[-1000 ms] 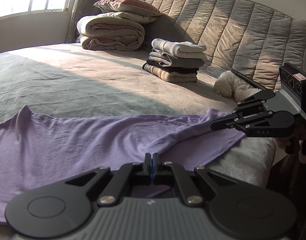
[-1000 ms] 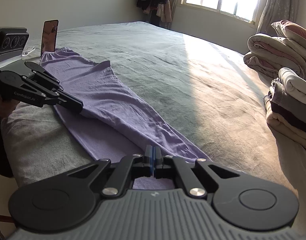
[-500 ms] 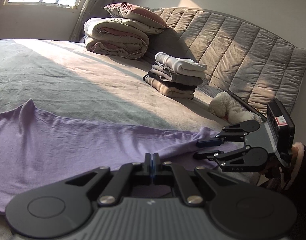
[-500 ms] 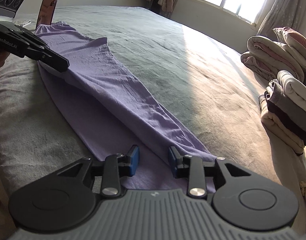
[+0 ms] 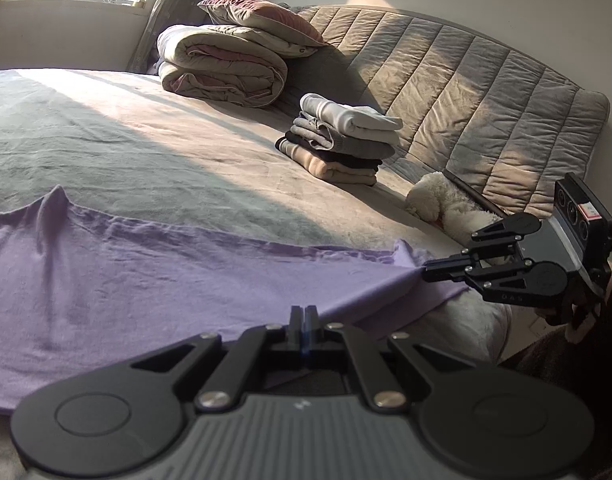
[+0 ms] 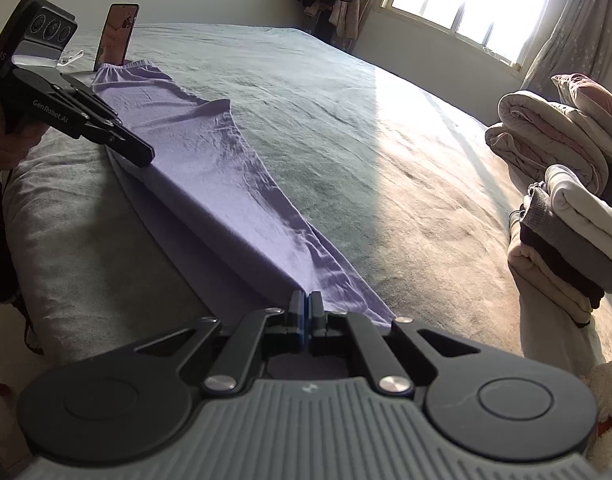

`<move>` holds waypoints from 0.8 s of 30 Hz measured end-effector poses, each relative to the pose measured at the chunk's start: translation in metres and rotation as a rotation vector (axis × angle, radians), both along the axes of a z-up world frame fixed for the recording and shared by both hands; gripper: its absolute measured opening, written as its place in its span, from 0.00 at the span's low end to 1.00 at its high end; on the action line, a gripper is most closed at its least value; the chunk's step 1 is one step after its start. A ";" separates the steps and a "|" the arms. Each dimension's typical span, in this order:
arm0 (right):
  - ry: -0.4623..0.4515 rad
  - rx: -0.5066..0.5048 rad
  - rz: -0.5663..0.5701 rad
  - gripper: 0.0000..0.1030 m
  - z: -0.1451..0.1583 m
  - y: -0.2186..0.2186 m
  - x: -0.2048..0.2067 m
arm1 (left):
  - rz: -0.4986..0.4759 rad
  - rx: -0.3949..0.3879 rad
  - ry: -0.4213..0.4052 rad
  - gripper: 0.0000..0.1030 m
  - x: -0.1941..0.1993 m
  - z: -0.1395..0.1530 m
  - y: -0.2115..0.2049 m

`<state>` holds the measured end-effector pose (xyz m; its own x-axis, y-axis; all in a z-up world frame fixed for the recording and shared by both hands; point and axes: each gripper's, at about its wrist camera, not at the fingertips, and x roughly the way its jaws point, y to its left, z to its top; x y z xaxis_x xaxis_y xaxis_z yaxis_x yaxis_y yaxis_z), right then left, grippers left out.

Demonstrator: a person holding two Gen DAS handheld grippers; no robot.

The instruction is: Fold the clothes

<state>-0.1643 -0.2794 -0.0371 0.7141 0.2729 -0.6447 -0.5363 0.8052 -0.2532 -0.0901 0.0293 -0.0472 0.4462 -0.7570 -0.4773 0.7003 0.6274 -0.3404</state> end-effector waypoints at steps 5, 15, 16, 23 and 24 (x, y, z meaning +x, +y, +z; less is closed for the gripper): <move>0.098 -0.049 0.035 0.01 -0.018 0.008 -0.002 | -0.044 0.103 0.030 0.00 -0.006 -0.011 -0.009; 0.030 0.105 -0.199 0.35 0.001 -0.050 0.000 | -0.017 0.093 0.018 0.21 -0.003 0.008 -0.025; 0.027 0.122 -0.243 0.35 0.002 -0.058 0.001 | -0.019 0.096 0.013 0.25 0.000 0.010 -0.032; 0.088 0.247 -0.455 0.35 -0.008 -0.111 0.006 | -0.084 0.110 0.004 0.29 0.010 0.023 -0.089; 0.097 0.269 -0.467 0.35 -0.009 -0.116 0.005 | -0.108 0.106 0.004 0.29 0.009 0.025 -0.099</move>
